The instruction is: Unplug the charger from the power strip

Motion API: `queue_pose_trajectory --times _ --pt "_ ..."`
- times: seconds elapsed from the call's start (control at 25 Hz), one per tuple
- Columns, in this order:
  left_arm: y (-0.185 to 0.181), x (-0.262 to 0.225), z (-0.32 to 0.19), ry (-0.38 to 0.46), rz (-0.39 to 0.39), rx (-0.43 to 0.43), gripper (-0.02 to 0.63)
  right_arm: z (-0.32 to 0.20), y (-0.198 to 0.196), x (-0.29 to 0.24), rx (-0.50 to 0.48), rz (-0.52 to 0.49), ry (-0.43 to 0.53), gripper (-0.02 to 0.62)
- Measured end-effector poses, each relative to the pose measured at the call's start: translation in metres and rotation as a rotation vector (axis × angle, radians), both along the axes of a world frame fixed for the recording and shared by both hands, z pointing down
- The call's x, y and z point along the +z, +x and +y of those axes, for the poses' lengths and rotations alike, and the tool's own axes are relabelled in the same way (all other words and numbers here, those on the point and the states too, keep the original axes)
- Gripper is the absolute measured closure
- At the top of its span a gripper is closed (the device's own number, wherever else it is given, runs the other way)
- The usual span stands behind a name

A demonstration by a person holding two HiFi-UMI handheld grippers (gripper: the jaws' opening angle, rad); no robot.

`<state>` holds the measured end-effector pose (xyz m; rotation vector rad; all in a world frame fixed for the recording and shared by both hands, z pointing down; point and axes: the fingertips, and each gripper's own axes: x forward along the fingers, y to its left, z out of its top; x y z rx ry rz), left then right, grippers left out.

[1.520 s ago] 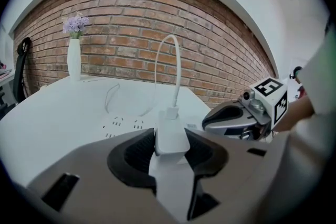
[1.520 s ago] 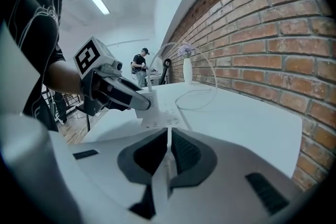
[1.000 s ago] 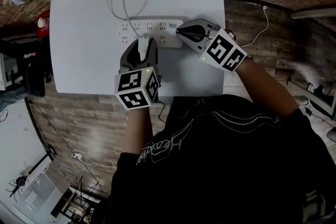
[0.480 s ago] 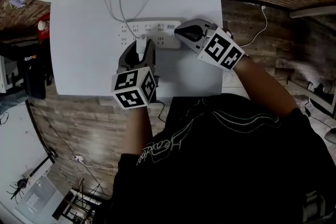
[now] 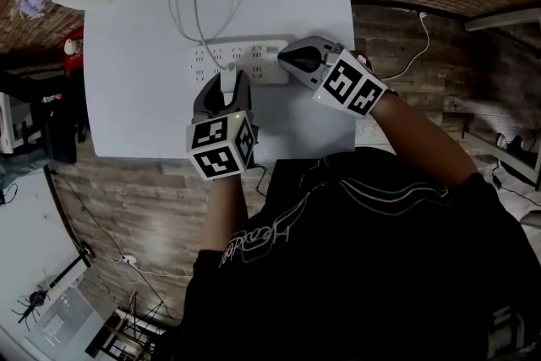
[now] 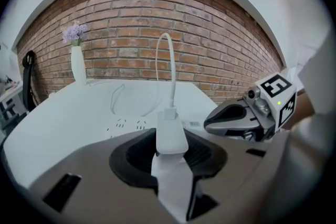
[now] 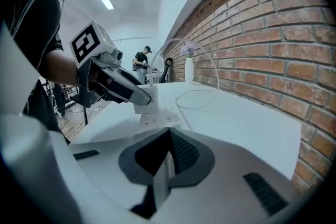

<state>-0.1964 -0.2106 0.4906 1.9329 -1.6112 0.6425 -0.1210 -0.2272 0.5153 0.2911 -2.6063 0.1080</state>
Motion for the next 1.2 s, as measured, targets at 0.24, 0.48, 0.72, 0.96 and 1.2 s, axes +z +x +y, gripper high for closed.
queue_pose_trajectory --times 0.24,0.48,0.72,0.96,1.2 --pt "-0.0043 0.0002 -0.0001 -0.021 0.081 -0.024 0.466 -0.0005 -0.0002 -0.0014 -0.005 -0.018 -0.010 0.598" --pt "0.0010 -0.0023 -0.0003 0.012 -0.089 -0.016 0.472 0.0002 -0.0001 -0.0006 0.001 -0.002 0.018 0.598" --pt "-0.0034 -0.0005 0.0029 -0.033 0.079 -0.041 0.468 0.0014 -0.0002 -0.0008 -0.011 -0.008 -0.008 0.598" --pt "-0.0037 -0.0011 0.0018 -0.022 0.010 -0.035 0.469 0.0003 -0.0015 -0.0015 -0.009 -0.001 -0.007 0.598" --pt "0.0027 -0.0018 0.0014 -0.009 -0.091 -0.039 0.471 0.0006 0.0015 0.0001 0.004 0.022 0.023 0.598"
